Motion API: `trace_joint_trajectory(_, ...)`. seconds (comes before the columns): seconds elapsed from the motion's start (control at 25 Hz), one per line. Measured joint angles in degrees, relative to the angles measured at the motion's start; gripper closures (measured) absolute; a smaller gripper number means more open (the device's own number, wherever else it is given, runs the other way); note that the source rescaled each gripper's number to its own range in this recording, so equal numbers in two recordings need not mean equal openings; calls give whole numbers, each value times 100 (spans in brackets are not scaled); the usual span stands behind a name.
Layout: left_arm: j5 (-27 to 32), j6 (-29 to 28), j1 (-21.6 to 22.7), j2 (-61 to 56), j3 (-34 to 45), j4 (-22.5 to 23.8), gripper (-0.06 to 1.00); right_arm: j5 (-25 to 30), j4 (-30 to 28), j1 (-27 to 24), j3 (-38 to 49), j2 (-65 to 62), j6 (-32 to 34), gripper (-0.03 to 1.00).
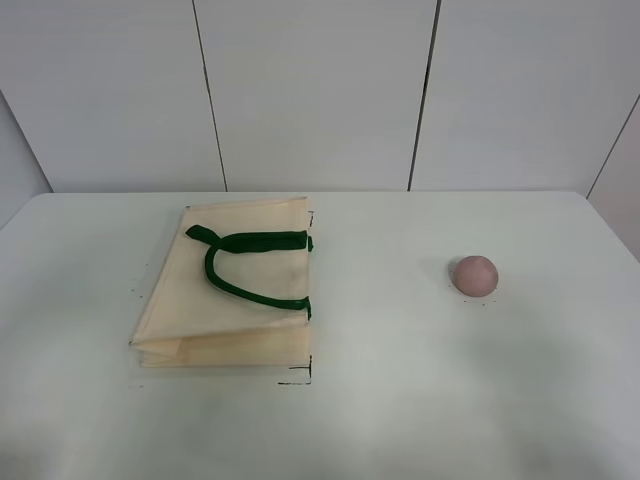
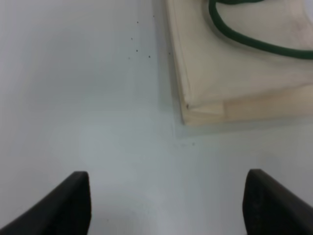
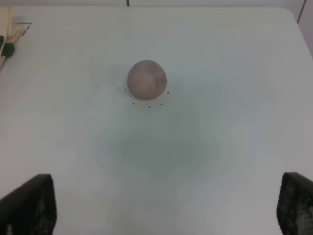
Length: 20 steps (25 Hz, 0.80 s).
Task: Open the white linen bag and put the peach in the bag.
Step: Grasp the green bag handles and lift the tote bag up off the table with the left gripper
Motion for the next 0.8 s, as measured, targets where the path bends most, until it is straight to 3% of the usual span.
trace_joint_trajectory(0.64,-729,-94,-12,6982,-3356,-115,-2,0,0,0,0,0,0,-3)
trace_joint_trajectory(0.8,-731,-384,-336,8088,-4196,-214,-2,0,0,0,0,0,0,-3)
